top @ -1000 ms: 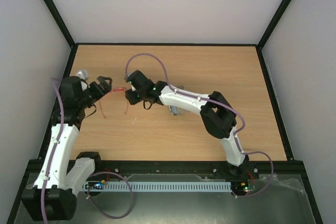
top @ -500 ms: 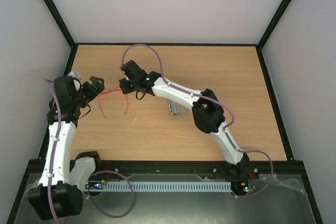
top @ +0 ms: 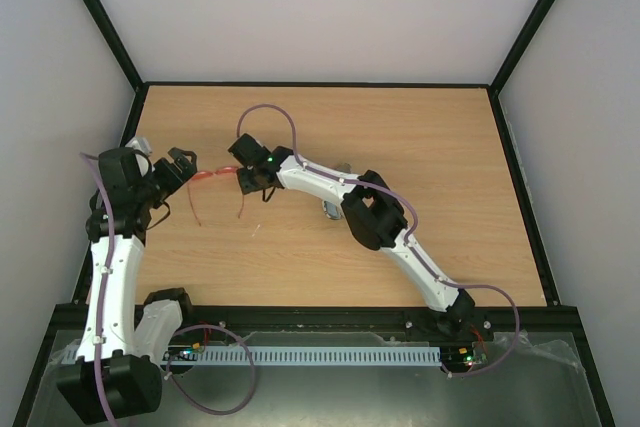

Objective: Organize the sunglasses
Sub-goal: Pick up the sunglasses from the center of the board, then fold the sunglasses.

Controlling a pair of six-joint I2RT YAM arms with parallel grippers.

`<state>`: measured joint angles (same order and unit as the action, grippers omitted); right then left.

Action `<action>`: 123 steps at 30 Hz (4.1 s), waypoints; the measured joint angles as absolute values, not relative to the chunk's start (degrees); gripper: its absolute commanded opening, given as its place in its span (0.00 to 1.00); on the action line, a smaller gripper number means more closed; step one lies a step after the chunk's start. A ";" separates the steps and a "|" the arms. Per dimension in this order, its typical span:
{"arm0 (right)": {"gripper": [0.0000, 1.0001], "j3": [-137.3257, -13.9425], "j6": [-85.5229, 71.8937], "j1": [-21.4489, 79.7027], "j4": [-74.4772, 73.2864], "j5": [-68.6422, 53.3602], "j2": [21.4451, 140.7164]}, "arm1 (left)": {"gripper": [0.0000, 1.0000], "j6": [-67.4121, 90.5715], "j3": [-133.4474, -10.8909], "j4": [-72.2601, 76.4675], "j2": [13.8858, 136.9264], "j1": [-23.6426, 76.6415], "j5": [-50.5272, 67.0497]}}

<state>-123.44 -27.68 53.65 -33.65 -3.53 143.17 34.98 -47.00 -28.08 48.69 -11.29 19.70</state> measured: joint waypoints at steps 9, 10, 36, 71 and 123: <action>0.49 -125.21 -29.63 53.65 -32.77 -3.40 143.33 | 0.99 34.81 -47.00 -28.25 48.73 -11.33 20.18; 0.49 -125.19 -29.82 53.65 -32.69 -3.42 143.33 | 0.99 34.76 -47.00 -28.25 48.73 -11.33 20.21; 0.01 -129.71 -32.18 54.04 -30.39 -0.99 148.90 | 0.99 34.44 -47.03 -28.21 49.28 -12.25 21.96; 0.01 -76.09 -42.70 46.74 -18.92 0.51 94.32 | 0.62 47.79 -38.74 -14.35 44.56 5.08 29.67; 0.01 -54.41 -53.15 42.59 -2.20 -23.73 82.59 | 0.66 53.06 -37.78 5.67 54.35 27.18 22.02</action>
<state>-54.41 -53.15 42.59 -2.20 -23.73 82.59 53.06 -37.78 5.67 54.35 27.18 22.02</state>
